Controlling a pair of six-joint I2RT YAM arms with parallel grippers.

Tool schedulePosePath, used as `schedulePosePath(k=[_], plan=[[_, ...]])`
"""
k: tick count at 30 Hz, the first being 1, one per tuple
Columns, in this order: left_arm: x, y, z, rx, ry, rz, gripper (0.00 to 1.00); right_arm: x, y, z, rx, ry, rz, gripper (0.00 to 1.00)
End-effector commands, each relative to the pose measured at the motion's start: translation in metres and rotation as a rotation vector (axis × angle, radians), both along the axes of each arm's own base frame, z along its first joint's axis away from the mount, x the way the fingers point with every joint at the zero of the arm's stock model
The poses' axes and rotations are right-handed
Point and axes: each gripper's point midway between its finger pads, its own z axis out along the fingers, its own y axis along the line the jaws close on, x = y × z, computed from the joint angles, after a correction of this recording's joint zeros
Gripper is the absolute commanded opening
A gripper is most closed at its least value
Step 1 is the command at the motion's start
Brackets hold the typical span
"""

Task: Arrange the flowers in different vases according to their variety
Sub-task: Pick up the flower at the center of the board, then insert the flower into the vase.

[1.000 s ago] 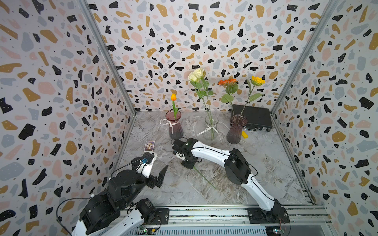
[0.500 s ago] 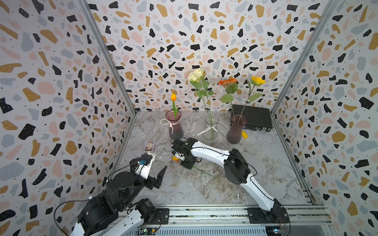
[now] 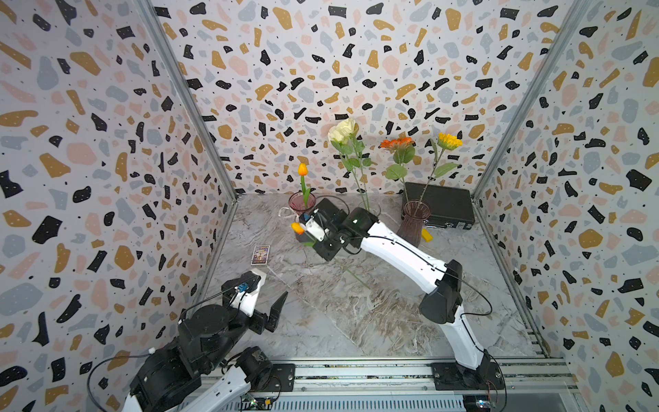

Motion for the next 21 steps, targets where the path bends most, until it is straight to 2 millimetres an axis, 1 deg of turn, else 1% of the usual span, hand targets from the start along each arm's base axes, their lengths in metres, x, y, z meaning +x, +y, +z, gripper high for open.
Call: schedulePosePath(k=[1,3,4,6,8,11,13,16,18,21], plan=[[-0.001,0.004,0.017,-0.030,-0.049,0.008,1.00,0.014,-0.004,0.083,0.277,-0.027,-0.052,0.00],[-0.001,0.004,0.016,-0.026,-0.049,0.006,1.00,0.024,-0.003,0.114,0.412,-0.036,-0.063,0.00],[-0.001,0.003,0.016,-0.025,-0.050,0.004,1.00,0.030,-0.001,0.136,0.504,-0.045,-0.064,0.00],[-0.001,0.003,0.015,-0.025,-0.050,0.006,1.00,0.038,0.000,0.164,0.637,-0.059,-0.062,0.00],[0.000,0.003,0.014,-0.024,-0.049,0.005,0.99,0.046,0.001,0.198,0.805,-0.096,-0.041,0.00],[0.000,0.001,0.012,-0.023,-0.046,0.001,1.00,0.051,0.001,0.231,0.997,-0.165,-0.002,0.00],[0.000,0.000,0.011,-0.023,-0.044,-0.003,1.00,0.053,-0.002,0.254,1.121,-0.246,0.023,0.00],[0.001,-0.001,0.010,-0.024,-0.041,-0.006,1.00,0.055,-0.004,0.274,1.244,-0.318,0.038,0.00],[0.001,-0.002,0.008,-0.026,-0.037,-0.010,1.00,0.059,-0.003,0.281,1.306,-0.350,0.047,0.00],[0.000,-0.003,0.008,-0.027,-0.036,-0.012,1.00,0.067,-0.002,0.285,1.385,-0.386,0.044,0.00]])
